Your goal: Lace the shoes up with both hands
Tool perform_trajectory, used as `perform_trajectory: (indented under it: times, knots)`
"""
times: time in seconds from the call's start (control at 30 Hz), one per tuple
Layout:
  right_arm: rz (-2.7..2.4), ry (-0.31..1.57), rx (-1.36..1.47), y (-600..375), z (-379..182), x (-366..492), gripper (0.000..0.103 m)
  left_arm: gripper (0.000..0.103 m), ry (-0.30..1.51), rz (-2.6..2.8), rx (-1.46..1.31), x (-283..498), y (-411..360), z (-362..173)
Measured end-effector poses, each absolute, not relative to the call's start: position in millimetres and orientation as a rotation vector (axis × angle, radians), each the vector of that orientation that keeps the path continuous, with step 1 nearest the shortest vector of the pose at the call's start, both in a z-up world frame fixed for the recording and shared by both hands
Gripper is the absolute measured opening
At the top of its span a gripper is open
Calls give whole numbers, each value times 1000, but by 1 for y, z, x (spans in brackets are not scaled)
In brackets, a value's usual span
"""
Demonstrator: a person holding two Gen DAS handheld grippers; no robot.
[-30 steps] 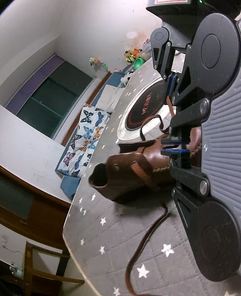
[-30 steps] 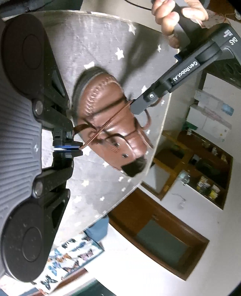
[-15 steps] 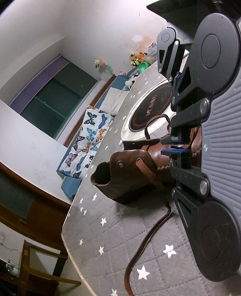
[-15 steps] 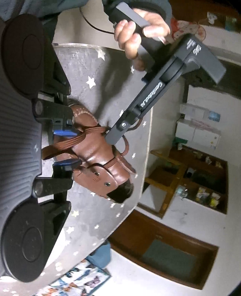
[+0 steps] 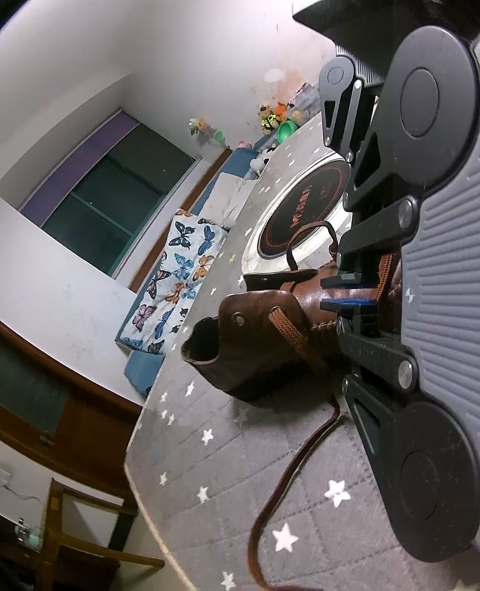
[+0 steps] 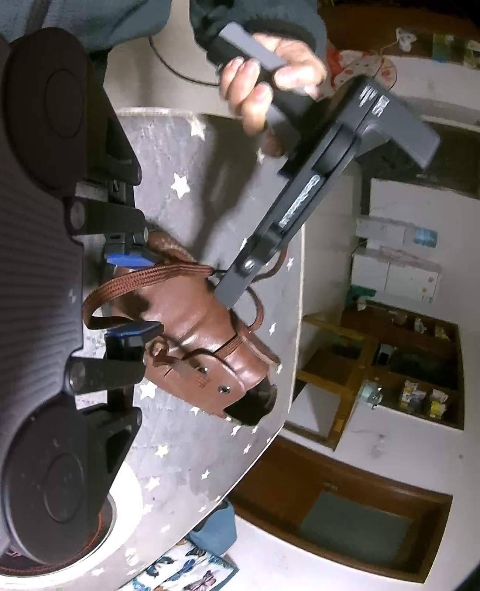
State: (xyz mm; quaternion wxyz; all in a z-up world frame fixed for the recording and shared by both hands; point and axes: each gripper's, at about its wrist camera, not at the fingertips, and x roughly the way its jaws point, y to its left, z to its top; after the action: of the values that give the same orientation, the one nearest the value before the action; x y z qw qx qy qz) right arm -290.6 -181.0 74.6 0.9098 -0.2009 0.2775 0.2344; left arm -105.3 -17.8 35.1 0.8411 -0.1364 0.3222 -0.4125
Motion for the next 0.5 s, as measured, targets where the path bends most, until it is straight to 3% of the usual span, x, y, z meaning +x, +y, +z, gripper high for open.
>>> perform_trajectory:
  times: [0.3,0.37,0.47,0.5]
  knots:
    - [520,616,-375,-191,81,-296,34,7,661,-861,-275,-107,-13,38]
    - [483,601,-373,-190,80,-294,31,9,657,-859,-271,-109,-9,39]
    - [458,596,-344,-192,79,-288,11,14,647,-850,-265,-112,-4,41]
    - [444,591,-338,-192,79,-286,10,16,642,-845,-263,-112,-1,43]
